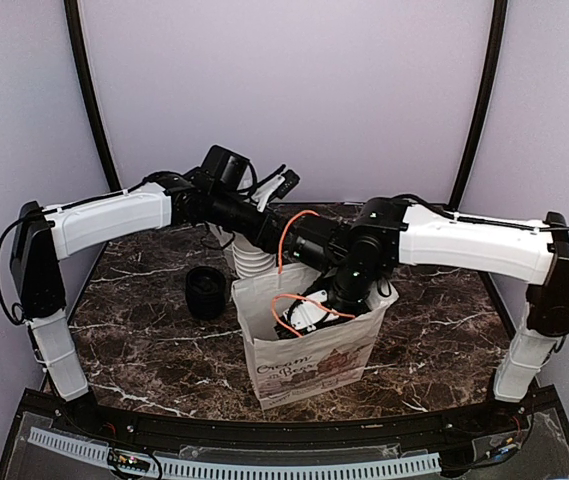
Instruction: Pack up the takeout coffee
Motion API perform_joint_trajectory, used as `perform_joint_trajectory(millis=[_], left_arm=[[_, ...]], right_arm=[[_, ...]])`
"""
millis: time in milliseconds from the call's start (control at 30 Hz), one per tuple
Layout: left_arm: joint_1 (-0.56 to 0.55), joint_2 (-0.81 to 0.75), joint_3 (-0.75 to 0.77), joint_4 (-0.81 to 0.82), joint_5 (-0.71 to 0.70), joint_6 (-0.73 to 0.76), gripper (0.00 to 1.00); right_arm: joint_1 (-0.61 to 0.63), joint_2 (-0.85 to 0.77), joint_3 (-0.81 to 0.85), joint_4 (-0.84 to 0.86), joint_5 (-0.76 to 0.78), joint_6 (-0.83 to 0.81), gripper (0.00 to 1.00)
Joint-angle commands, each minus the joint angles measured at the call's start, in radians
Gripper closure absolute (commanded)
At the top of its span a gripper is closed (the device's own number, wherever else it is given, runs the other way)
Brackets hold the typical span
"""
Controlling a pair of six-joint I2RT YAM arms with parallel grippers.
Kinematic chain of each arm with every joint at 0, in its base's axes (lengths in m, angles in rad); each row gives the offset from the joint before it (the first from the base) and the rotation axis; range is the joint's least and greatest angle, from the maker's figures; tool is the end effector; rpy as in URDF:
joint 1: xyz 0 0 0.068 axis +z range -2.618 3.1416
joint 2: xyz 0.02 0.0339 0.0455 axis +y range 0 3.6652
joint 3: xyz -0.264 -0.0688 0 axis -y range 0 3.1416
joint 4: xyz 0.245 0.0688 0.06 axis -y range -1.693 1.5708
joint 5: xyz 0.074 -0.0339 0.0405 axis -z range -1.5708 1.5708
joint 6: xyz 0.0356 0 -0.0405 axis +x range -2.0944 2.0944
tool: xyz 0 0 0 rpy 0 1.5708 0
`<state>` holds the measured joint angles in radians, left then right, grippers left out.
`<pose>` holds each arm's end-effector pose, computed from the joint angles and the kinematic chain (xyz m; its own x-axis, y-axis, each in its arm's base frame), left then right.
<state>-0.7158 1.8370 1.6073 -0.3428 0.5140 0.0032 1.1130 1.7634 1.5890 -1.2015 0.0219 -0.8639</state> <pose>0.3129 -0.2953 0.3140 -0.4059 0.3567 -0.8414 0.8846 0.3847 -0.2637 0.1525 0.3077 0.2817 0.3989 -0.9104 -0.1094 -0.9109 -0.3797 -0.1612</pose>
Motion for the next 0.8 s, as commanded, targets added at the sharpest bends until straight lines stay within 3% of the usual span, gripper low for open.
perform_joint_trajectory(millis=[0, 400, 767], left_arm=[[0.01, -0.062, -0.012, -0.014, -0.001, 0.003, 0.22], [0.012, -0.06, 0.009, -0.042, -0.009, 0.001, 0.22], [0.012, -0.062, 0.008, -0.048, -0.014, 0.001, 0.22]], right_arm=[[0.017, 0.019, -0.071, -0.105, -0.137, 0.044, 0.38], [0.016, 0.011, -0.299, 0.133, -0.028, 0.089, 0.4], [0.017, 0.02, -0.244, 0.013, -0.145, -0.036, 0.39]])
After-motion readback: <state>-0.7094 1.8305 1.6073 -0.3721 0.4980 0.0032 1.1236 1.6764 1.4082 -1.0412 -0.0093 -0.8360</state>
